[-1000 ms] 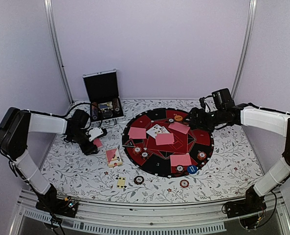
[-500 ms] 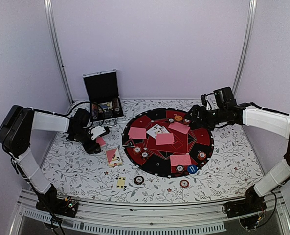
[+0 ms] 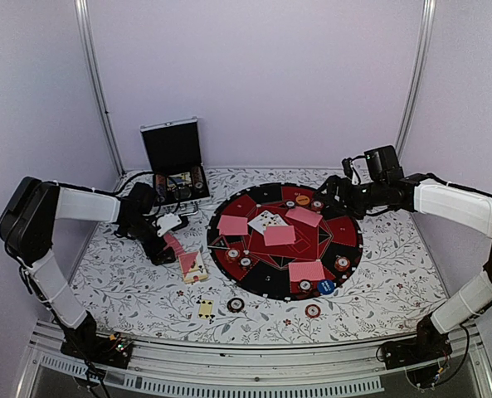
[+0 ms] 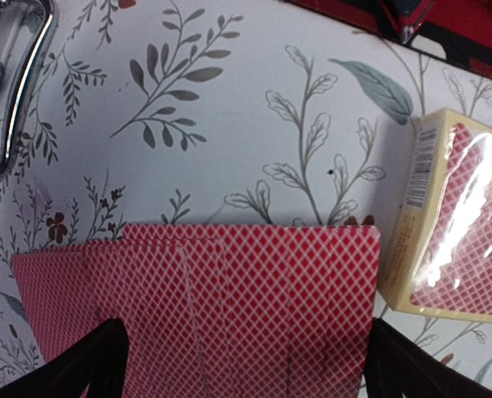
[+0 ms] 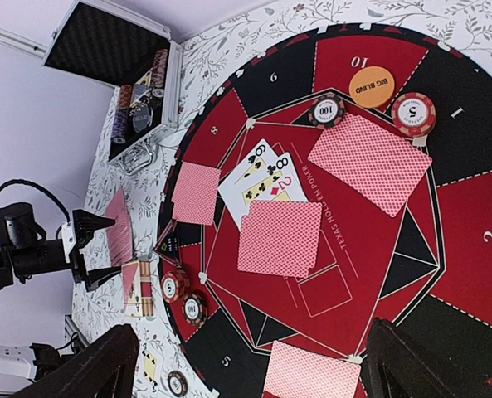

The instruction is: Distribute texas hold em gaming equipment

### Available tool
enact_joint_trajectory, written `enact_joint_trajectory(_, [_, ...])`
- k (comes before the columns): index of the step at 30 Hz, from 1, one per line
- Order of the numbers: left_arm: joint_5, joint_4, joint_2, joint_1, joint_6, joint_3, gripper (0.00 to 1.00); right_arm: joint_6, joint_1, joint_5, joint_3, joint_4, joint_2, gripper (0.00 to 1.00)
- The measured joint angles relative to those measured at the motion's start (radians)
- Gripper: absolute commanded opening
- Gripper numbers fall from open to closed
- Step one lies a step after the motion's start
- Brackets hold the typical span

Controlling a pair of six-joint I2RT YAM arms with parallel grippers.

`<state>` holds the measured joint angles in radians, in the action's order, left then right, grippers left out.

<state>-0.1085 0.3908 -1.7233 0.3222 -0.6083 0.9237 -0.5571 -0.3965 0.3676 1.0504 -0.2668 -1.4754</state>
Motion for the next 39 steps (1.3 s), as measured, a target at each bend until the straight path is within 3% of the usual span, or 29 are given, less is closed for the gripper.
enact_joint_trajectory(18, [0.012, 0.127, 0.003, 0.008, 0.013, 0.042, 1.00, 0.000, 0.000, -0.011, 0.001, -0.003, 0.014, 0.99])
enact_joint_trajectory(24, [0.026, 0.161, 0.071, 0.008, 0.048, 0.111, 1.00, 0.012, 0.005, -0.051, 0.002, -0.017, 0.027, 0.99])
enact_joint_trajectory(31, [0.091, 0.068, 0.233, -0.007, 0.123, 0.167, 1.00, 0.050, 0.025, -0.168, 0.002, -0.025, 0.065, 0.99])
enact_joint_trajectory(35, [0.117, -0.013, 0.296, -0.043, 0.182, 0.164, 1.00, 0.073, 0.028, -0.321, -0.008, -0.020, 0.083, 0.99])
enact_joint_trajectory(39, [0.068, -0.093, 0.325, -0.149, 0.252, 0.124, 1.00, 0.141, 0.032, -0.523, -0.150, 0.096, 0.162, 0.99])
